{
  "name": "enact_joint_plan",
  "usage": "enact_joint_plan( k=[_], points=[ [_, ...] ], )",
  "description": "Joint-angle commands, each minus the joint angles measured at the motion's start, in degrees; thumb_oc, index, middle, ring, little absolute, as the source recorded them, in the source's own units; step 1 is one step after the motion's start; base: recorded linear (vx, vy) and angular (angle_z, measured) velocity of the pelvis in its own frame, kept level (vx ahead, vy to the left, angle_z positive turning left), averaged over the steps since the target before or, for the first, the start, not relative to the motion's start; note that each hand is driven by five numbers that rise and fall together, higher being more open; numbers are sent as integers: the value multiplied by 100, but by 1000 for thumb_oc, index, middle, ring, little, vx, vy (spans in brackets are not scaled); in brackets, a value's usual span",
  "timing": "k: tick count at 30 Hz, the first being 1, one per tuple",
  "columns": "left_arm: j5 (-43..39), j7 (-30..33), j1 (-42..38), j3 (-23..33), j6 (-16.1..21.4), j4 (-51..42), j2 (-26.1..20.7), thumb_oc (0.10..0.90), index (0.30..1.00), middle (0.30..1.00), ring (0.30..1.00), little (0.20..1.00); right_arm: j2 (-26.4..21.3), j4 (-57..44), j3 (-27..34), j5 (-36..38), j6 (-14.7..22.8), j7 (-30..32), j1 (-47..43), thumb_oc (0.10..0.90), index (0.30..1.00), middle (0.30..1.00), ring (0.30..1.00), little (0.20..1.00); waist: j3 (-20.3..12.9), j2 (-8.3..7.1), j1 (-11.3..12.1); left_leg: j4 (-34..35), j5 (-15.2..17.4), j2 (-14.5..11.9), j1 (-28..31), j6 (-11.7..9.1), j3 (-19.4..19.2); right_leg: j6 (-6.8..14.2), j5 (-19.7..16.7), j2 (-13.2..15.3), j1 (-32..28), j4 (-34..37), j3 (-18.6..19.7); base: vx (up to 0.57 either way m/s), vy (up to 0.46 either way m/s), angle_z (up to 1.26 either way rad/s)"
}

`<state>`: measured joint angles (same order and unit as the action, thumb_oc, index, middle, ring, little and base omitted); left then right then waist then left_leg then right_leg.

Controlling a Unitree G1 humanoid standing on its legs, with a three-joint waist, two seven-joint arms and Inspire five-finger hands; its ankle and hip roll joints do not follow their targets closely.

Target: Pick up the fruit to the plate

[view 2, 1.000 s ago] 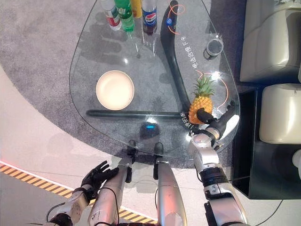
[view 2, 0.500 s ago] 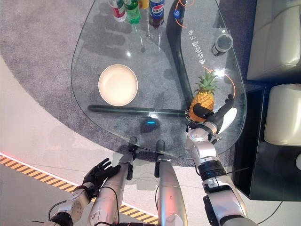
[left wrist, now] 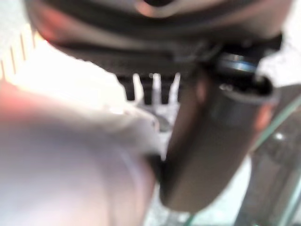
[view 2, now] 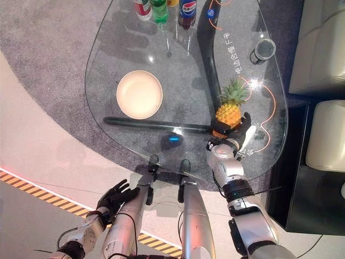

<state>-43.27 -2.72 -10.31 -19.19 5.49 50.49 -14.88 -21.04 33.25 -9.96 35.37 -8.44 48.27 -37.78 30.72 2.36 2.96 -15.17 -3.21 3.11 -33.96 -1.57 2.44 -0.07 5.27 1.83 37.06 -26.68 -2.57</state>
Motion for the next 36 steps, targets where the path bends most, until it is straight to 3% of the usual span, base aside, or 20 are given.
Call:
enact_joint_plan(
  k=[1, 9, 13, 14, 15, 16, 23, 36],
  points=[
    [67, 136, 464, -161, -157, -23, 117, 800, 900, 900, 900, 900, -129, -135, -142, 657, -123, -582, 227, 800, 900, 900, 900, 900, -93, -12, -27, -650, 457, 235, -126, 167, 3, 44, -562, -17, -279, 770, -49, 0, 0, 0],
    [83, 176, 487, -163, -174, -68, 111, 800, 900, 900, 900, 900, -63, -238, -207, 608, -155, -858, 266, 800, 900, 900, 900, 900, -93, -57, -5, -661, 466, 253, -91, 176, 34, 60, -545, -33, -295, 719, -56, 0, 0, 0],
    [55, 231, 460, -192, -222, -118, 110, 800, 900, 900, 900, 900, -112, -296, -235, 265, -346, -971, 137, 800, 900, 900, 900, 900, -93, -63, 17, -646, 455, 263, -117, 189, 39, 84, -564, -16, -252, 715, -61, 0, 0, 0],
    [45, 235, 455, -200, -228, -121, 105, 800, 900, 900, 900, 900, -146, -289, -254, 215, -379, -994, 93, 616, 742, 742, 742, 716, -93, -61, 22, -655, 456, 266, -132, 190, 43, 89, -567, -12, -231, 703, -61, 0, 0, 0],
    [43, 234, 452, -208, -232, -121, 101, 800, 900, 900, 900, 900, -186, -267, -266, 137, -410, -1006, 41, 243, 422, 422, 422, 343, -93, -58, 28, -661, 458, 268, -144, 190, 48, 94, -569, -8, -213, 695, -61, 0, 0, 0],
    [45, 233, 449, -210, -236, -119, 99, 800, 900, 900, 900, 900, -204, -256, -269, 120, -419, -1000, 17, 114, 312, 312, 312, 214, -93, -57, 31, -665, 460, 269, -151, 189, 50, 95, -568, -5, -206, 693, -62, 0, 0, 0],
    [40, 143, 448, -184, -161, -3, 88, 800, 900, 900, 900, 900, -440, -73, -284, -96, -594, -1119, -329, 100, 300, 300, 300, 200, -93, -32, 70, -646, 454, 289, -185, 209, 61, 95, -561, -12, -146, 675, -52, 0, 0, 0],
    [31, 117, 362, -119, -21, 111, 57, 800, 900, 900, 900, 900, -563, 284, -232, 106, -502, -1213, -440, 100, 300, 300, 300, 200, -93, -41, 102, -634, 448, 307, -132, 216, 86, 90, -554, -1, -210, 679, -73, -5, 0, 0]
  ],
)
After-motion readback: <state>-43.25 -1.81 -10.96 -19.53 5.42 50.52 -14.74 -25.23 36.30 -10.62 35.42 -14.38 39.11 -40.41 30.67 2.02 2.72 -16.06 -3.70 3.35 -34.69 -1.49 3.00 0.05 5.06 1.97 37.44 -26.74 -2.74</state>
